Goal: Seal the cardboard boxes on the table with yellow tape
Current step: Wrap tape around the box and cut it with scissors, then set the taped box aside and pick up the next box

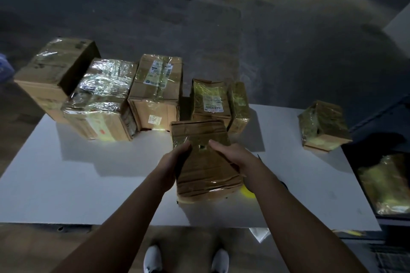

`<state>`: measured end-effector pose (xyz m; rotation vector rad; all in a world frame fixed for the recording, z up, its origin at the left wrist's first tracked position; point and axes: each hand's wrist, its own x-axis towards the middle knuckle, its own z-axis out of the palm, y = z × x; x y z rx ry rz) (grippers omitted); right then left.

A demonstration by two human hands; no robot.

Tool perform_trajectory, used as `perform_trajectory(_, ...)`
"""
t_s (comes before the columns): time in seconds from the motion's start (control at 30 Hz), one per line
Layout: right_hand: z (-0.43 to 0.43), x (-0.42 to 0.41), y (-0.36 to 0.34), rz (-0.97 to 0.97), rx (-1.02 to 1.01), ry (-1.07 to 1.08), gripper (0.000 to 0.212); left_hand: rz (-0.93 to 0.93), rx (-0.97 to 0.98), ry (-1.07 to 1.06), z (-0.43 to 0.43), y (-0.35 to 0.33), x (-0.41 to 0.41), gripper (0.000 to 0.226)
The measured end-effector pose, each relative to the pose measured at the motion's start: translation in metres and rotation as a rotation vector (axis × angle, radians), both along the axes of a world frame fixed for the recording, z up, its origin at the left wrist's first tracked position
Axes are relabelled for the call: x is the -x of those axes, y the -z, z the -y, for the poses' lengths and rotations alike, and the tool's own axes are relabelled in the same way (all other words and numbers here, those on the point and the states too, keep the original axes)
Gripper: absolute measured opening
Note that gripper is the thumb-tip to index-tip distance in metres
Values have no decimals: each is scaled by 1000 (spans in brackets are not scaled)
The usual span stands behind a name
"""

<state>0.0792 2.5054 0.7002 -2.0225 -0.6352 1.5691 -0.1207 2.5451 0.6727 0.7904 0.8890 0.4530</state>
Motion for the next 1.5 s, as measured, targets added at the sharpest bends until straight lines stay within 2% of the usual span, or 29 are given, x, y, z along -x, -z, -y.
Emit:
perform_trajectory(0.07, 1, -6, 4, -116, 17, 6, 56, 84, 37, -52, 2, 4, -1, 62)
perform_trajectory(0.13, 1, -9, 10, -221, 20, 17, 49, 161, 68, -88, 4, 9, -6, 62)
perform_trajectory(0.23, -1, -11, 12, -265, 16, 28, 52, 169, 44, -101, 3, 11, -6, 60)
perform_trajectory(0.33, -3, -8, 14, -174, 2, 55, 65, -24, -69, -65, -5, 4, -2, 59)
perform_trajectory(0.43, -2, 1, 19, 38, -24, 104, 95, -343, -96, -123, -12, -2, -8, 58)
perform_trajectory(0.47, -2, 4, 20, 109, -45, 105, 98, -422, -119, -157, -12, -4, -12, 53)
perform_trajectory(0.53, -1, 13, 15, 253, -91, 75, 85, -497, -184, -176, -9, -8, -18, 47)
perform_trajectory(0.67, 2, 29, 4, 431, -108, 64, 64, -572, -285, -152, -5, -7, -19, 51)
perform_trajectory(0.8, 3, 39, 5, 490, -63, 46, 100, -578, -250, -157, -10, -6, -21, 52)
perform_trajectory(0.93, -2, 39, 3, 436, -76, 83, 117, -580, -207, -216, -11, 1, -19, 55)
perform_trajectory(1.07, 0, 39, 9, 437, -97, 127, 103, -588, -219, -166, -13, 3, -16, 59)
perform_trajectory(1.2, 5, 43, 11, 479, -93, 195, 86, -611, -383, -66, -10, 2, -16, 52)
perform_trajectory(1.27, 8, 44, 13, 512, -75, 192, 86, -601, -393, -52, -10, 2, -18, 50)
perform_trajectory(1.33, 8, 42, 11, 472, -67, 186, 93, -583, -376, -71, -9, 0, -19, 48)
perform_trajectory(1.4, 7, 34, 7, 284, -65, 220, 103, -558, -331, -113, -7, -3, -17, 47)
perform_trajectory(1.5, 12, 21, 6, 32, -25, 255, 105, -449, -166, -162, -6, -2, -7, 58)
